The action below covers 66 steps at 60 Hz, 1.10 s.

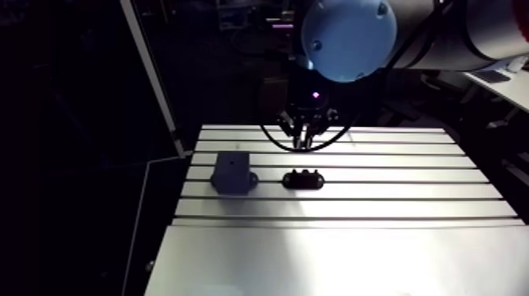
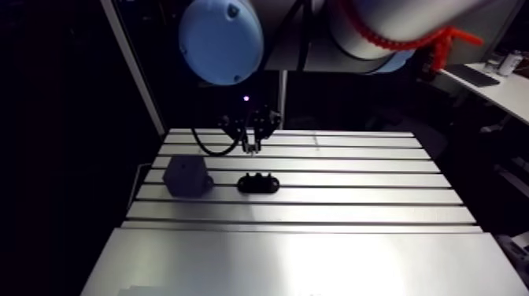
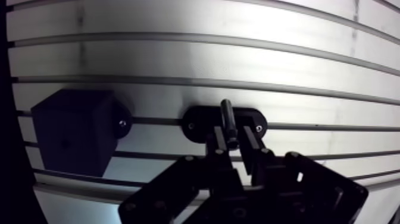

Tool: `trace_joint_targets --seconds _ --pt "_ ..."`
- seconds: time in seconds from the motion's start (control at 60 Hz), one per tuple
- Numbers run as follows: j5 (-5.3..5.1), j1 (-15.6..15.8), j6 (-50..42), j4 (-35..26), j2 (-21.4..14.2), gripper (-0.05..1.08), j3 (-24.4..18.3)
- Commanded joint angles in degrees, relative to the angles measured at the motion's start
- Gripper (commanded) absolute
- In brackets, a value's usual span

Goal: Pick up the M10 bolt and insert it into the hole until fully seated.

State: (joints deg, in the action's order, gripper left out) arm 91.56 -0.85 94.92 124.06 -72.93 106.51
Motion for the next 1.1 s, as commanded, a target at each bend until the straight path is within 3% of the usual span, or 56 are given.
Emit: trace_joint_targets --seconds 0.017,0.2,0.267,0.367,0.483,0.65,0.883,0.95,1.1 --pt "-0.11 -0.5 0.0 -5.9 -2.2 1.08 -4.0" --pt "-0.11 -0.7 -0.6 -19.1 -3.3 1.08 -10.4" --pt "-0.36 -0.7 -1.0 -26.8 -3.2 1.08 -13.8" --pt "-0.72 -0.6 -1.0 -31.7 -3.2 1.08 -15.9" --pt "-0.89 -0.2 -1.0 -32.8 -2.9 1.08 -16.8" --pt "-2.19 1.7 -0.9 -35.1 -1.0 1.08 -19.2" --pt "-2.06 7.0 -0.7 -36.6 4.0 1.08 -23.1" --pt "-1.89 9.2 -0.2 -38.0 6.8 1.08 -27.3" --pt "-1.71 9.5 0.4 -41.3 9.0 1.08 -31.3"
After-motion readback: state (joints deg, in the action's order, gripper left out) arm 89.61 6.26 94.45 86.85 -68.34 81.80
